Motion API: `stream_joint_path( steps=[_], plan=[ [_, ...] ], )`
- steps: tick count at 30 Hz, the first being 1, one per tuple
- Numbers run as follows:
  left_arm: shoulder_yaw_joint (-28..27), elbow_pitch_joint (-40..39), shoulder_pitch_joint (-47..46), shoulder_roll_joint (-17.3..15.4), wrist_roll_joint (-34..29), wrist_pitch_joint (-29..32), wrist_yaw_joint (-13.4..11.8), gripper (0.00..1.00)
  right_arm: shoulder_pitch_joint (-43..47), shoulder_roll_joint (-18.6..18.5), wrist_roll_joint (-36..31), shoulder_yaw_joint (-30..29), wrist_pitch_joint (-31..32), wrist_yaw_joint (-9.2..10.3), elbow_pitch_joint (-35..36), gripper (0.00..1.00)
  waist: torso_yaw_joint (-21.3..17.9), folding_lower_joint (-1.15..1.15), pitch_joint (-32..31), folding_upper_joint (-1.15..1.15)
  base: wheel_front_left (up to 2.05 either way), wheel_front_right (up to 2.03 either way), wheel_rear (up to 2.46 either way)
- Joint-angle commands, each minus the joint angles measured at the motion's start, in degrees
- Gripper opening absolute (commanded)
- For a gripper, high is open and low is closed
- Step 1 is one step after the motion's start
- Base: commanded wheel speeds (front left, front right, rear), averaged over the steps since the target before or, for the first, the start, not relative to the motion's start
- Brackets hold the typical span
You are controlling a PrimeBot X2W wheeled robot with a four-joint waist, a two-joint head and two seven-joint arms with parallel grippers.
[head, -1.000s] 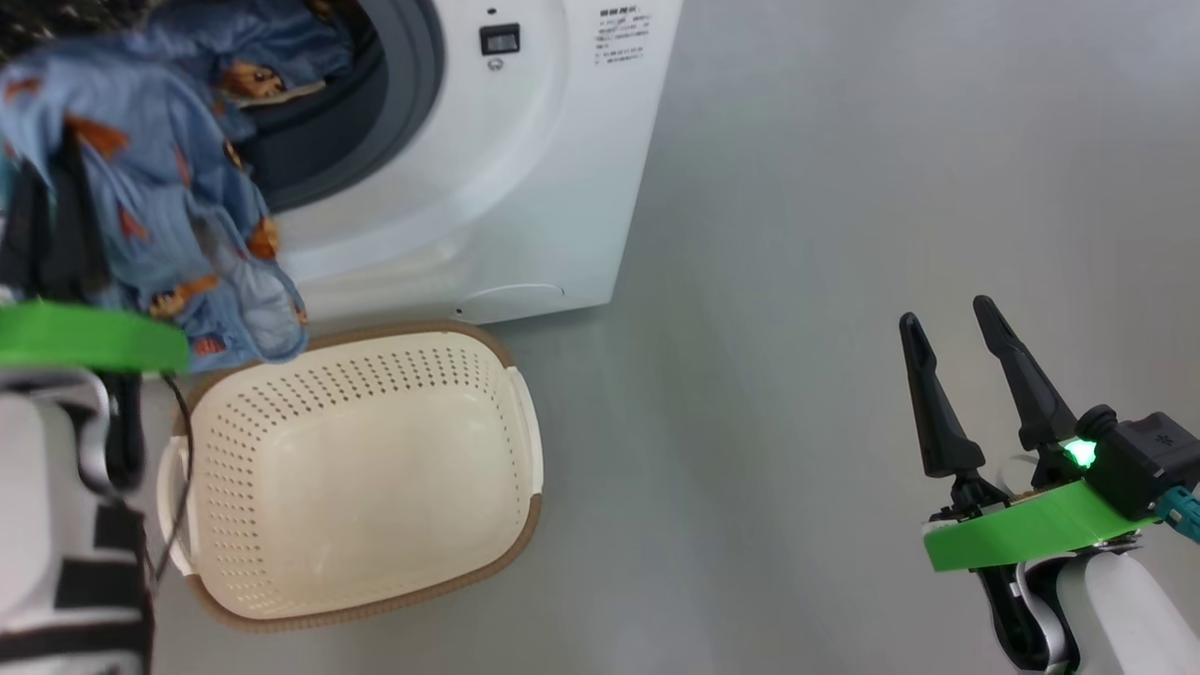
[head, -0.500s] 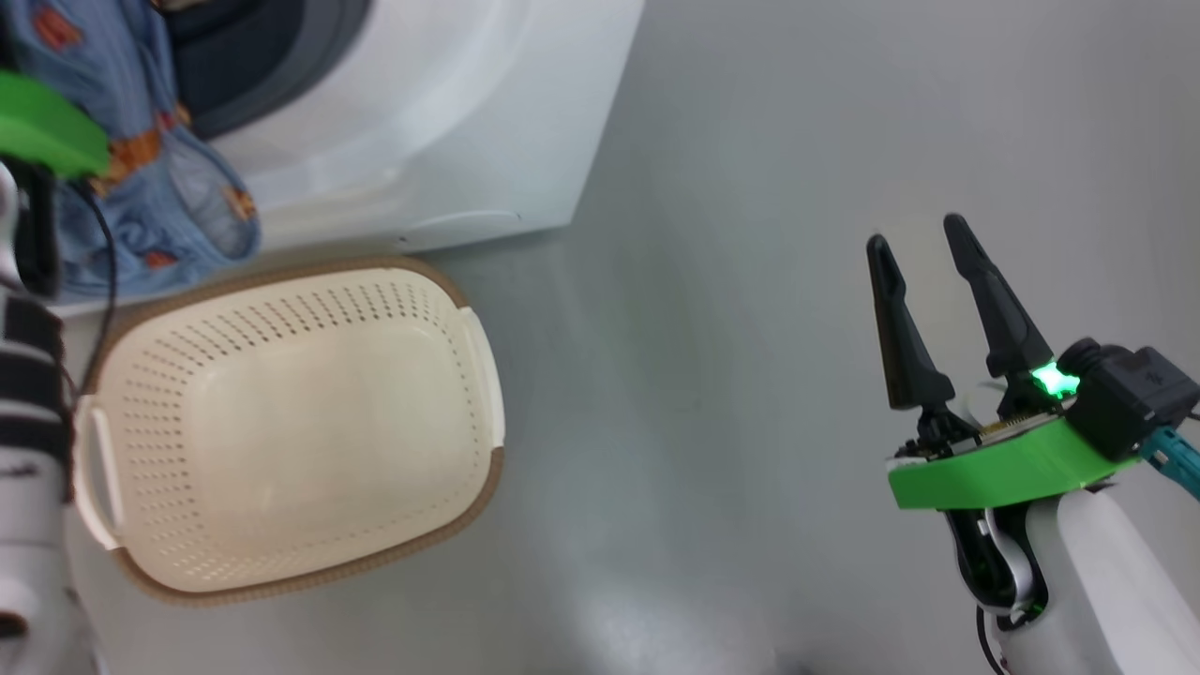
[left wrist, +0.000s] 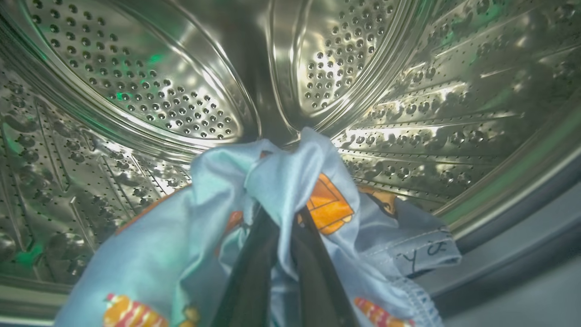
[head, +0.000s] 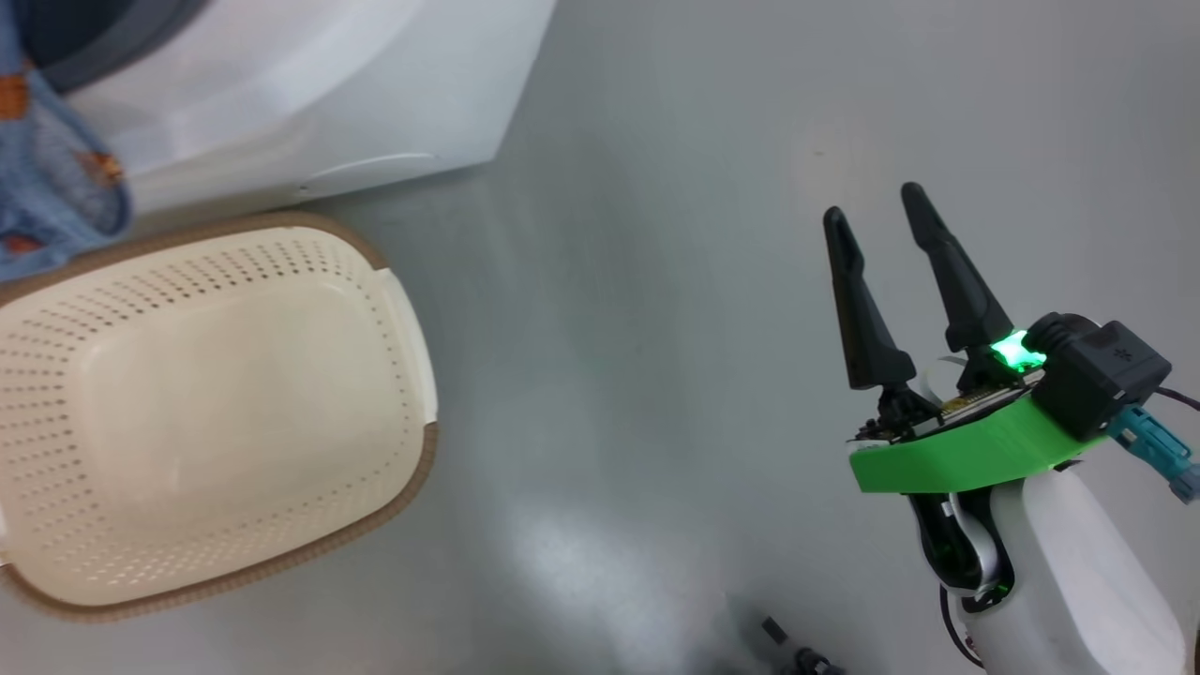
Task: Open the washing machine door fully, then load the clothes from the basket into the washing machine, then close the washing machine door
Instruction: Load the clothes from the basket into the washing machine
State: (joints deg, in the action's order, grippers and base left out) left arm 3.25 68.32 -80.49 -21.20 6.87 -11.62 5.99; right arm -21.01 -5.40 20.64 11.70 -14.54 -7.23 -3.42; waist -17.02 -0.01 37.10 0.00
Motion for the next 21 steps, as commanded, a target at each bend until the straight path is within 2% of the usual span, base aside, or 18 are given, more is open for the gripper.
stream_joint_path(
  steps=[1,5,9,14,21],
  plan=[
    [0.4,-0.2,-1.8,-3.4,-1.0,-0.1,-0.3,0.0,-0.6,0.2,0.2,1.5,-0.5,-0.25,1.4,1.0,-1.7,0.01,1.7,0.0,0.0,0.0,0.0],
    [1.0,0.2,-4.2,-3.7,-1.2,-1.7,-0.7,0.0,-0.7,0.4,0.2,1.7,-0.5,-0.25,1.5,1.0,-2.3,0.01,2.3,0.0,0.0,0.0,0.0],
    [1.3,-2.7,-6.3,-4.0,-1.1,-3.1,-0.5,0.0,-0.8,0.6,0.2,1.8,-0.5,-0.25,1.6,1.0,-2.6,0.01,2.9,0.0,0.0,0.0,0.0],
    [-0.3,-13.7,-6.5,-4.6,0.0,-3.3,-0.4,0.0,-1.1,0.7,0.3,1.9,-0.5,-0.25,1.8,1.0,-2.8,0.01,3.7,0.0,0.0,0.0,0.0],
    [-3.2,-23.1,-3.7,-5.3,0.5,-3.4,-1.0,0.0,-1.7,0.9,0.2,2.2,-0.5,-0.25,2.1,1.0,-3.0,0.01,4.5,0.0,0.0,0.0,0.0]
  ],
)
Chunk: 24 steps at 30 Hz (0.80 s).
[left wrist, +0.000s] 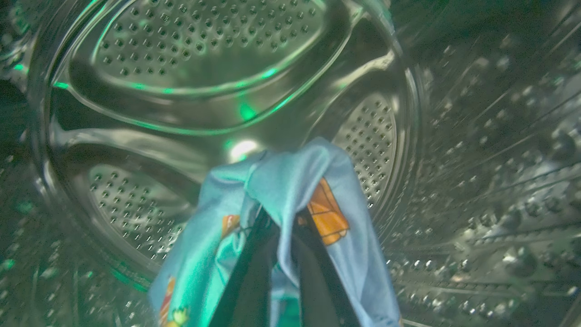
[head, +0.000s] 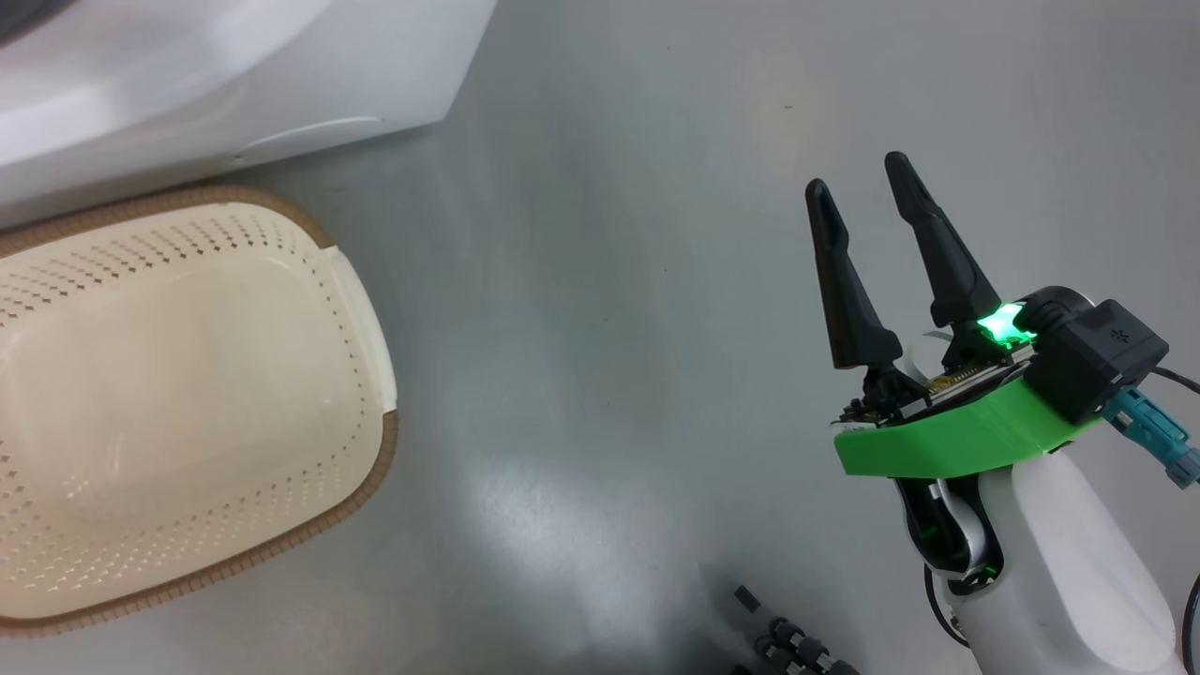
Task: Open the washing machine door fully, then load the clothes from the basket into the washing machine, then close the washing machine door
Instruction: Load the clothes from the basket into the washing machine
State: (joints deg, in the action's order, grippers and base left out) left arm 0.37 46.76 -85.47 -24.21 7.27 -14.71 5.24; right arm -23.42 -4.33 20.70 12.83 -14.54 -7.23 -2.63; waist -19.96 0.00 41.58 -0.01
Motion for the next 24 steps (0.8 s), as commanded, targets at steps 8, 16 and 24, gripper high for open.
stream_joint_path(
  steps=[8,16,24],
  plan=[
    [1.0,7.8,3.9,-2.0,-1.4,-0.3,-0.3,0.0,0.7,-0.2,0.3,1.4,-0.5,-0.25,1.2,1.0,0.4,0.0,-0.2,0.01,0.0,0.0,0.0],
    [4.1,21.1,-0.1,-1.6,-3.1,4.9,0.0,0.93,0.8,-0.3,0.3,1.3,-0.5,-0.25,1.1,1.0,0.8,0.0,-0.8,0.01,0.0,0.0,0.0],
    [5.1,24.8,-1.5,-1.3,-2.5,5.8,0.5,1.0,0.7,-0.3,0.3,1.2,-0.5,-0.25,1.2,1.0,1.3,0.0,-1.3,0.01,0.0,0.0,0.0]
  ],
)
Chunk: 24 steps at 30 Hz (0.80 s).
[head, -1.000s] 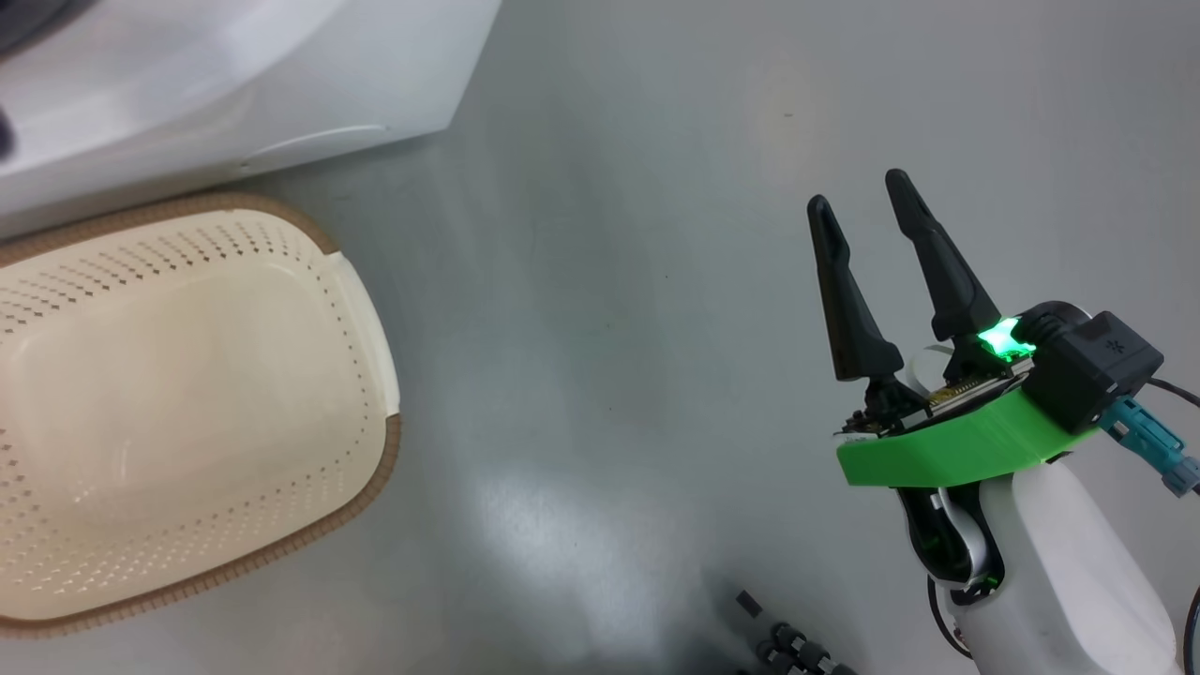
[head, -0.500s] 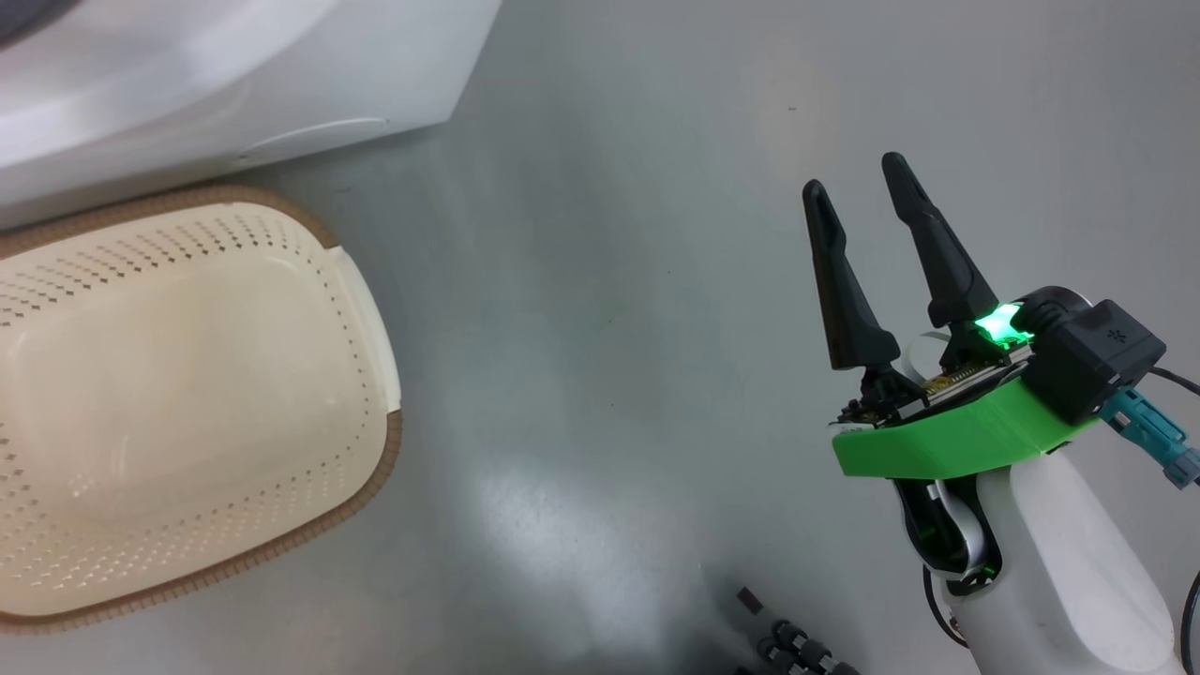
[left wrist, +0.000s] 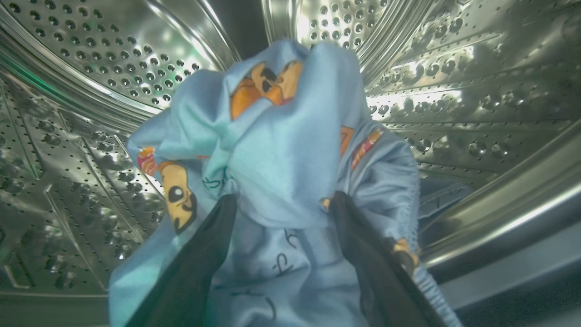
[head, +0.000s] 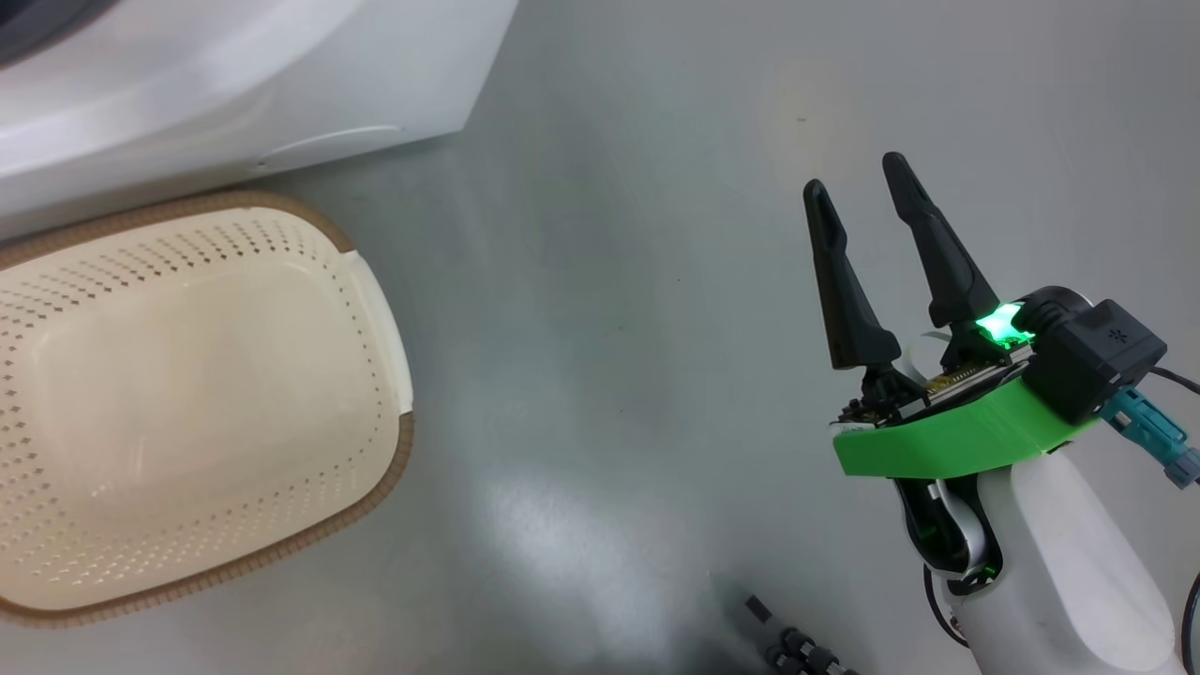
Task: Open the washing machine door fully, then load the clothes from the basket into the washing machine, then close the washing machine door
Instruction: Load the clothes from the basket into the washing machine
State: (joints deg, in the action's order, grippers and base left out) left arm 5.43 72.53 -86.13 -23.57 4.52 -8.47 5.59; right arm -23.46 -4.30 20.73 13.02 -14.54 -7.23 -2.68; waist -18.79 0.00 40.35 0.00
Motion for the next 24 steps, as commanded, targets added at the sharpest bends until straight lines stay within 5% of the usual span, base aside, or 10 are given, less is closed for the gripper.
stream_joint_path(
  steps=[1,12,24],
  plan=[
    [-0.1,-0.8,-0.8,-1.8,0.6,-1.2,0.2,1.0,0.8,-0.4,0.2,0.9,-0.5,-0.25,1.2,1.0,0.2,0.0,-0.2,0.0,0.0,0.0,0.0],
    [-2.2,-2.9,2.7,0.3,4.3,-6.4,0.2,1.0,1.0,-1.6,0.1,0.2,-0.5,-0.25,1.2,1.0,1.7,0.0,-2.1,0.0,0.0,0.0,0.0],
    [-7.0,-19.3,14.9,3.6,7.4,-6.5,-0.1,1.0,1.5,-2.8,-0.4,-0.6,-0.5,-0.25,1.3,1.0,3.4,0.0,-5.3,0.0,0.0,0.0,0.0]
  ],
)
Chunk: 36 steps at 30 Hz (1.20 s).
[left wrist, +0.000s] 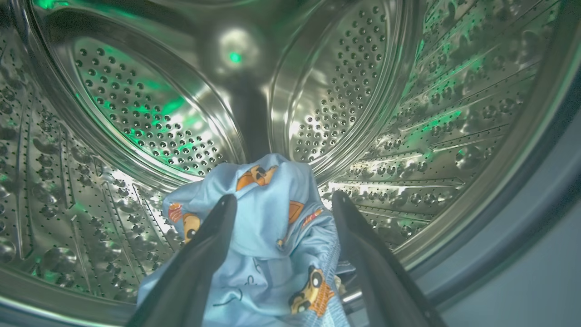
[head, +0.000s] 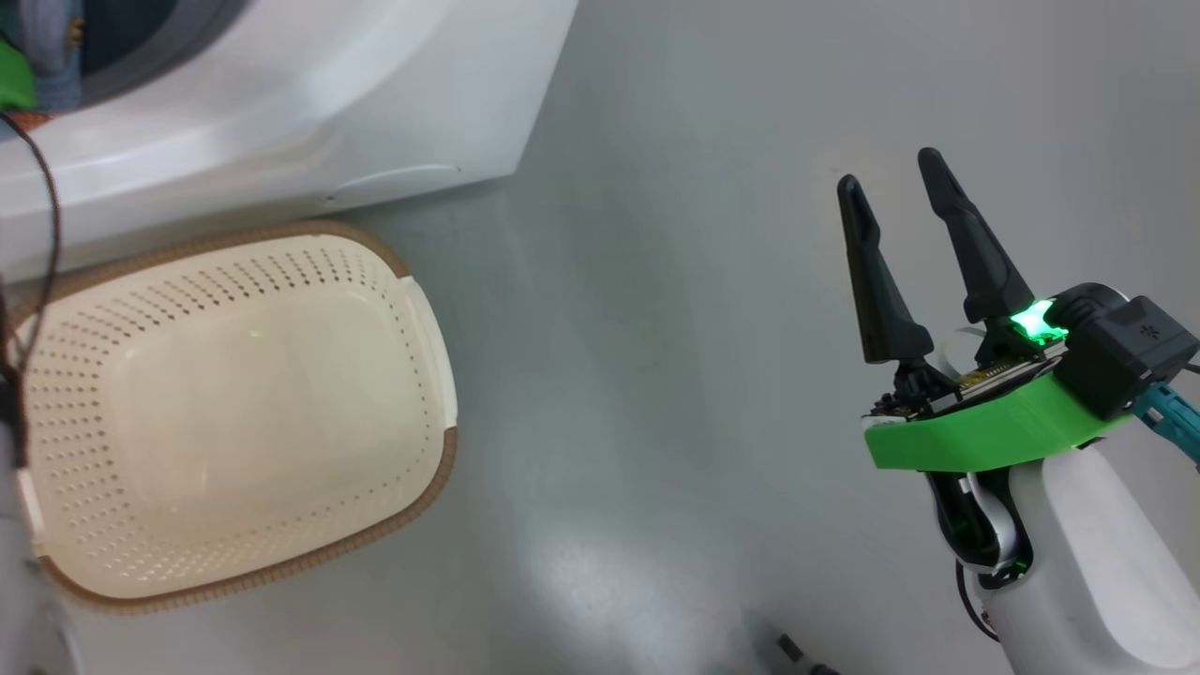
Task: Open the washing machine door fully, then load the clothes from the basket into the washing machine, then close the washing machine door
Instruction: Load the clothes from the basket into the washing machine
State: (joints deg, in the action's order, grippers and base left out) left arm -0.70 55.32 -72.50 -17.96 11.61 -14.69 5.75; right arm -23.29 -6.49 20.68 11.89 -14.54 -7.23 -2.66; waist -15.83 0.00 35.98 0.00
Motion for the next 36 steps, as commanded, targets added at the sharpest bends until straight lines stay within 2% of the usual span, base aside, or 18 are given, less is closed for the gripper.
stream_joint_path(
  steps=[1,6,24,36],
  plan=[
    [-1.4,-3.6,2.6,-1.6,0.4,-0.3,-0.3,1.0,1.4,-0.8,-0.4,0.5,-0.5,-0.25,1.2,1.0,0.6,0.0,-1.4,0.0,0.0,0.0,0.0],
    [-3.9,-10.8,10.3,0.0,-0.1,-0.3,0.1,1.0,2.4,-1.8,-0.4,0.0,-0.5,-0.25,0.9,1.0,1.6,0.0,-4.3,0.0,0.0,0.0,0.0],
    [-9.5,-24.2,32.4,7.5,-2.0,-0.3,1.4,1.0,7.8,-5.5,-0.2,-1.2,-0.5,-0.25,-0.6,1.0,5.4,0.0,-14.6,0.0,0.0,0.0,0.0],
    [-10.0,-31.0,46.8,11.0,-3.7,-0.3,1.7,1.0,12.8,-7.4,0.0,-1.9,-0.5,-0.25,-1.2,1.0,7.8,0.0,-21.6,0.0,0.0,0.0,0.0]
  ],
)
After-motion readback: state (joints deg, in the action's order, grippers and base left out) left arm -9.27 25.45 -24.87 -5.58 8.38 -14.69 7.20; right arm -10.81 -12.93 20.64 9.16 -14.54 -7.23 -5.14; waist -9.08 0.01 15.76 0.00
